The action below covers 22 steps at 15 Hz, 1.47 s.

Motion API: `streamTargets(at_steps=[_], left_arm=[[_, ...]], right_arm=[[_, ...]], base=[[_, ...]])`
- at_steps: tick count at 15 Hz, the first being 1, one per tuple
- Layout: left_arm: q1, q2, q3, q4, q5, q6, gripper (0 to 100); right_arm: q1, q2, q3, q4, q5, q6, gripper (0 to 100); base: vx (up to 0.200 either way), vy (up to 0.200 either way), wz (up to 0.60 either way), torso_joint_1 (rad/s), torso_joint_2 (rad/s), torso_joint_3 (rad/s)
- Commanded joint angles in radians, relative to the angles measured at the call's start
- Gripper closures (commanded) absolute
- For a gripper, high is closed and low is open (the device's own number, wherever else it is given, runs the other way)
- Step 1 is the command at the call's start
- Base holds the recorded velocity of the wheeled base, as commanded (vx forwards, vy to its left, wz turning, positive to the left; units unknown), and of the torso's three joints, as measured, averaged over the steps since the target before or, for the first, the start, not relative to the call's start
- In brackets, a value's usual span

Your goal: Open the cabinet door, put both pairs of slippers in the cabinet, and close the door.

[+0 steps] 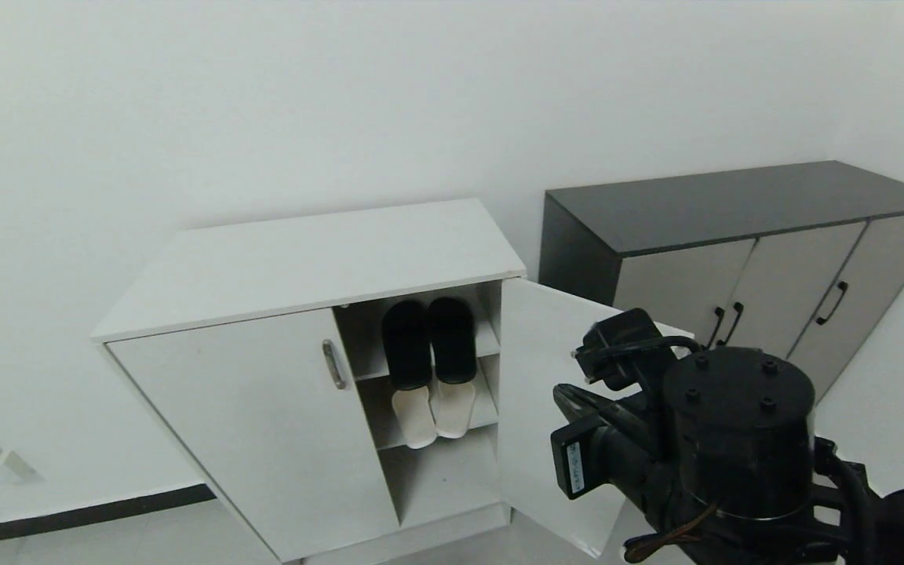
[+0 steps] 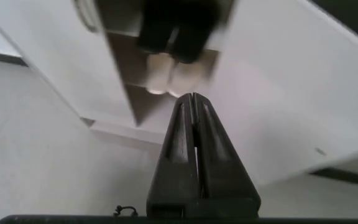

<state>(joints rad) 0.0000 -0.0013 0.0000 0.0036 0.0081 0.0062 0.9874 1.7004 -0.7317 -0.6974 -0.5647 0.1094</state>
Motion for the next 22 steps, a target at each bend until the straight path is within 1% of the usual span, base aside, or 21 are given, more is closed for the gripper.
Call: streamTargets(at_steps=[1, 5, 8, 10, 12, 13, 15, 17, 19, 22], left_arm=[[0.002, 0.001, 0.0, -0.001, 0.001, -0.002, 100], [0.002, 0.001, 0.0, -0.001, 0.001, -0.005, 100], [0.002, 0.001, 0.0, -0.001, 0.003, -0.008, 100], [0.002, 0.001, 0.0, -0.002, 0.006, -0.008, 100], [0.002, 0.001, 0.0, -0.001, 0.004, -0.005, 100], [0.002, 0.001, 0.0, -0.001, 0.004, 0.0, 100], [0.002, 0.001, 0.0, -0.002, 0.004, 0.001, 100], [0.002, 0.001, 0.0, -0.001, 0.006, -0.003, 100], [0.002, 0.001, 0.0, -0.002, 0.006, -0.006, 100], [0.002, 0.001, 0.0, -0.001, 0.006, -0.006, 100]], right_arm=[[-0.013, 0.005, 0.0, -0.005, 0.0, -0.004, 100], [-0.015, 0.007, 0.003, -0.017, 0.0, -0.011, 100], [-0.024, 0.005, 0.005, -0.019, 0.0, -0.017, 100], [-0.046, 0.011, 0.009, -0.019, -0.001, -0.019, 100], [-0.095, 0.045, -0.025, -0.019, -0.001, -0.028, 100], [-0.144, 0.07, -0.066, -0.016, 0.003, -0.04, 100], [-0.23, 0.12, -0.178, 0.01, 0.057, -0.059, 100], [-0.32, 0.185, -0.311, 0.095, 0.1, -0.051, 100], [-0.388, 0.229, -0.422, 0.168, 0.129, -0.042, 100], [-0.464, 0.28, -0.575, 0.283, 0.132, -0.028, 100]], base=[[0.0, 0.0, 0.0, 0.0, 0.0, 0.0], [0.0, 0.0, 0.0, 0.0, 0.0, 0.0], [-0.2, 0.0, 0.0, 0.007, 0.0, 0.002], [0.0, 0.0, 0.0, 0.0, 0.0, 0.0], [0.0, 0.0, 0.0, 0.0, 0.0, 0.0], [0.0, 0.0, 0.0, 0.0, 0.0, 0.0], [0.0, 0.0, 0.0, 0.0, 0.0, 0.0], [0.0, 0.0, 0.0, 0.0, 0.0, 0.0], [0.0, 0.0, 0.0, 0.0, 0.0, 0.0], [0.0, 0.0, 0.0, 0.0, 0.0, 0.0]])
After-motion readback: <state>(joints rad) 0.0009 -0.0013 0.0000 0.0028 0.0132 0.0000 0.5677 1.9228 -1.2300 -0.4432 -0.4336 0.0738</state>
